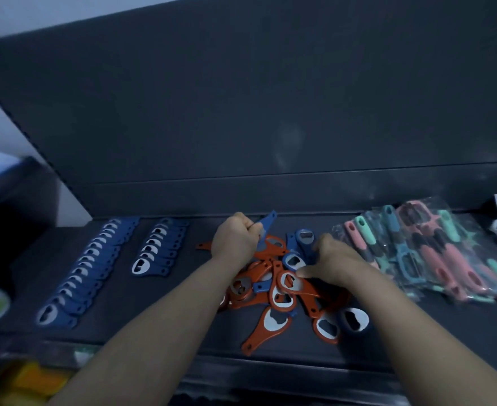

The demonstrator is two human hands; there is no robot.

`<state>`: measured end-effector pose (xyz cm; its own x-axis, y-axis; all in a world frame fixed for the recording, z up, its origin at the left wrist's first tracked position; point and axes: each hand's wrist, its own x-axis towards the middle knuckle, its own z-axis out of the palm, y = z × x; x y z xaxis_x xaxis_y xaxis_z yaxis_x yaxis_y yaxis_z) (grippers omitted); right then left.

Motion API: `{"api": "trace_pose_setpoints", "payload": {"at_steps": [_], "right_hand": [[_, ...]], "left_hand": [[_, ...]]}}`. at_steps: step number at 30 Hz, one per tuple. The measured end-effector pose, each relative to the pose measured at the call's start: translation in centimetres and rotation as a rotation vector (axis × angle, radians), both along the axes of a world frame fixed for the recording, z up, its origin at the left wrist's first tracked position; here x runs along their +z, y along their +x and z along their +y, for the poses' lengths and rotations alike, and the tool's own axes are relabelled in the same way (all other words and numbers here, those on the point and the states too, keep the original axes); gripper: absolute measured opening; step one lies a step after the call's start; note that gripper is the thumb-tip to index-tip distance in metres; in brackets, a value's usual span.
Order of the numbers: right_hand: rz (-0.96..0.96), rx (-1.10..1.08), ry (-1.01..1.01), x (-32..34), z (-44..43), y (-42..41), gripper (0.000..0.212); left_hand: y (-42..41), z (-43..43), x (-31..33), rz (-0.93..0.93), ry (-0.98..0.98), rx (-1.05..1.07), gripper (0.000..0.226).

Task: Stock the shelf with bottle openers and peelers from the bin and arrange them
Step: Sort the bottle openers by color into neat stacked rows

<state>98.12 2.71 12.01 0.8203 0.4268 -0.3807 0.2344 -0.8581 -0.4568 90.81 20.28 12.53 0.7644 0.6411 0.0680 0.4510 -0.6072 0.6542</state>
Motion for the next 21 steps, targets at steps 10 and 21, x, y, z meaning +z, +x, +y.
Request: {"api": "trace_pose_setpoints", "payload": {"at_steps": [10, 21], "right_hand": [[-0.334, -0.023, 0.18, 1.6, 2.0, -2.7, 0.035], [-0.405, 0.329, 0.248, 0.4, 16.7, -12.4, 0.032]], "left_hand": [[-3.0, 3.9, -0.1, -0.039, -0.116, -0.041, 0.016], [-15.9, 18.6, -0.4, 0.199, -0.093, -0.197, 0.012]]}}
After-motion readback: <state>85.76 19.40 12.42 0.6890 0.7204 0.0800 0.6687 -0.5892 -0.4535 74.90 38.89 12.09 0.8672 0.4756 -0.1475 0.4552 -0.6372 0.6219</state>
